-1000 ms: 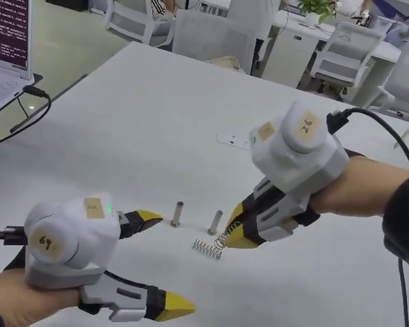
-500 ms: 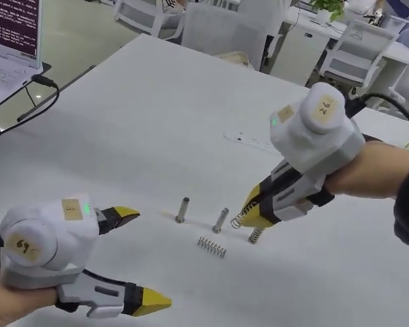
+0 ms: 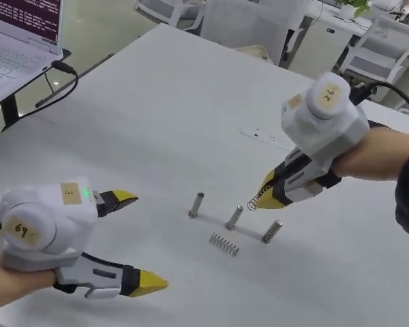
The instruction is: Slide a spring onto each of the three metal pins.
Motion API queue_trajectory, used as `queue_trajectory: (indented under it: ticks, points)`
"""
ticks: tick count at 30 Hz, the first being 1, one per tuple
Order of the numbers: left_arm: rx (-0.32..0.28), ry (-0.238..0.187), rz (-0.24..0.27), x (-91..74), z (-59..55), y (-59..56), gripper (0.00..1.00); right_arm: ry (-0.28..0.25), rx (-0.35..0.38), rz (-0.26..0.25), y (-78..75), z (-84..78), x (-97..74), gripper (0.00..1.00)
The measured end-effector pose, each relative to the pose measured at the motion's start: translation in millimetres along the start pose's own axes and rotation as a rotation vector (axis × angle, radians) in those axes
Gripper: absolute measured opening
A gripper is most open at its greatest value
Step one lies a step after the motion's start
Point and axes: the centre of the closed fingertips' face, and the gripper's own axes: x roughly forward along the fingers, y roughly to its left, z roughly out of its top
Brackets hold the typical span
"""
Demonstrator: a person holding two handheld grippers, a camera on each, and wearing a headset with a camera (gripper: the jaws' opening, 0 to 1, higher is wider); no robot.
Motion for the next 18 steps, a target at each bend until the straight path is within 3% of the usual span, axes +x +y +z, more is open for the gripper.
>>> queue_trajectory:
  ticks: [18]
  points:
    - [-0.006,0.018,0.013,2.5,-0.7,7.3,0.78,0.061,-0.012,0.023,-20.8,-6.9,24.0,0.08]
